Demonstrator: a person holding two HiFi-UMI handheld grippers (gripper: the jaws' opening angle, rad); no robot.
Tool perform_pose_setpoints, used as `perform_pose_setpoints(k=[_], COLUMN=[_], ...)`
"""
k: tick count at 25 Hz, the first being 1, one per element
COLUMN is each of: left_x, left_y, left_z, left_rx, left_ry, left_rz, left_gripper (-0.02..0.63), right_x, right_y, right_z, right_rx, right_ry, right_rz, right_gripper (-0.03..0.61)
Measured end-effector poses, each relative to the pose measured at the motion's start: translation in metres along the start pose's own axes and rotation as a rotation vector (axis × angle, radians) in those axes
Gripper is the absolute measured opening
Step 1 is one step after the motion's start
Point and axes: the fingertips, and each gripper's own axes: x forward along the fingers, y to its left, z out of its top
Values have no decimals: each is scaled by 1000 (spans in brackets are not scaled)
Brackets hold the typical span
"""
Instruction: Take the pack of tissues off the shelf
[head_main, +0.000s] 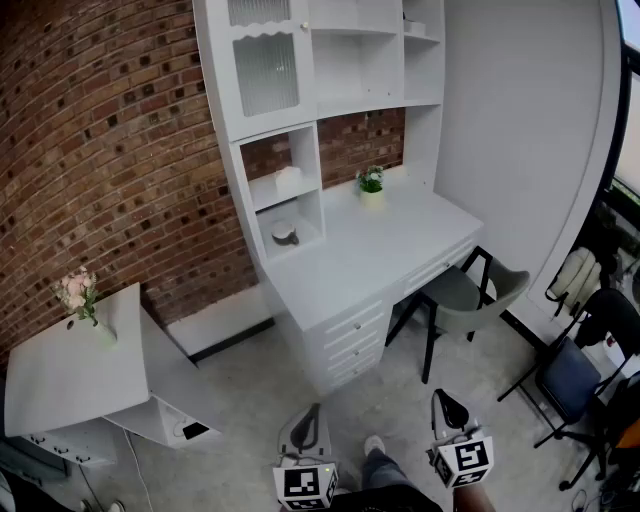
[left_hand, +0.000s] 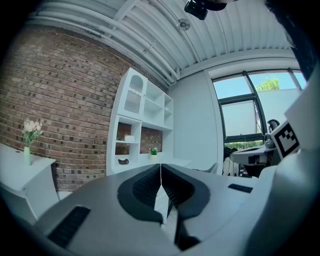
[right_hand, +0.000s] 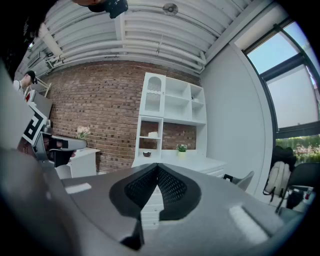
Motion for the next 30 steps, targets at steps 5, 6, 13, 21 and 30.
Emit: perform_pose_setpoints(k=[5,6,13,21,30], left_x=[3,3,4,6,20], left_y=[-3,-3,1,5,12], left_z=[5,6,6,6,4], left_rx=[1,1,-3,-3,6], left_ry=[-4,-4,1,5,25], left_rz=[1,2,6,7,2], left_gripper=[12,12,12,12,11], right_x=[1,1,3,9,27], right_y=[-5,-5,-6,-4,-9], right_z=[0,0,2,3,-1], right_rx=[1,2,40,33,45], right_ry=[2,1,-25,-18,5], right_rz=[-1,-2,-3,-4,2], right_gripper=[3,3,3,3,3])
